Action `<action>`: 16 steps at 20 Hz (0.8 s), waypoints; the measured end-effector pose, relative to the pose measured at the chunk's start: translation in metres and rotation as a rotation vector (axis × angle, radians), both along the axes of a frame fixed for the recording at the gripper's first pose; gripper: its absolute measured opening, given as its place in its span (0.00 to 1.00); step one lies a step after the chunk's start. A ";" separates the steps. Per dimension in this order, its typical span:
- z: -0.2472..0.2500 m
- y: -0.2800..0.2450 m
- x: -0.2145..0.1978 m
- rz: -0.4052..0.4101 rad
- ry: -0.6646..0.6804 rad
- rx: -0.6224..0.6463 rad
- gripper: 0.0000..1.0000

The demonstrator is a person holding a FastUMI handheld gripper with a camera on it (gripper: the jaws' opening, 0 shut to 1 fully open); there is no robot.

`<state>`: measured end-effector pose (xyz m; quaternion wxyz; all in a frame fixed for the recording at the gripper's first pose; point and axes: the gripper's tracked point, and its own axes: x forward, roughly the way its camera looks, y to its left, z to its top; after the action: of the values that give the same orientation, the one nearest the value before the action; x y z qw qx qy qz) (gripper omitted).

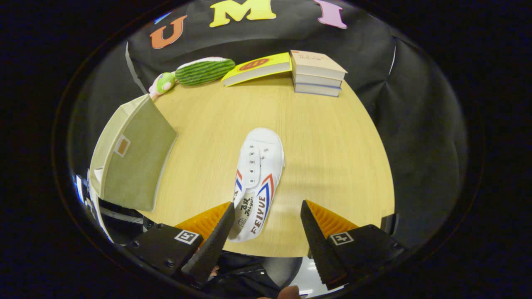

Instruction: Open the storage box then place both shoes into the box .Put the left shoe in first, then the right shoe, with the right side of both shoes facing outward in a uniform manner.

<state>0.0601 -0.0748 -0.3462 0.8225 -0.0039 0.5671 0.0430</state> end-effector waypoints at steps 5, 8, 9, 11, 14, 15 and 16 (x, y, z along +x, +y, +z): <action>-0.035 0.000 0.011 -0.015 0.077 0.033 0.95; -0.054 -0.003 0.015 -0.046 0.113 0.052 0.93; -0.059 -0.002 0.015 -0.060 0.125 0.070 0.91; -0.062 0.002 0.017 -0.076 0.142 0.120 0.83; -0.062 0.014 0.015 -0.117 0.167 0.199 0.55; -0.063 0.013 0.016 -0.118 0.168 0.203 0.48; -0.062 0.014 0.016 -0.127 0.162 0.211 0.40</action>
<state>0.0758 -0.0608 -0.4084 0.7711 0.1220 0.6229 0.0503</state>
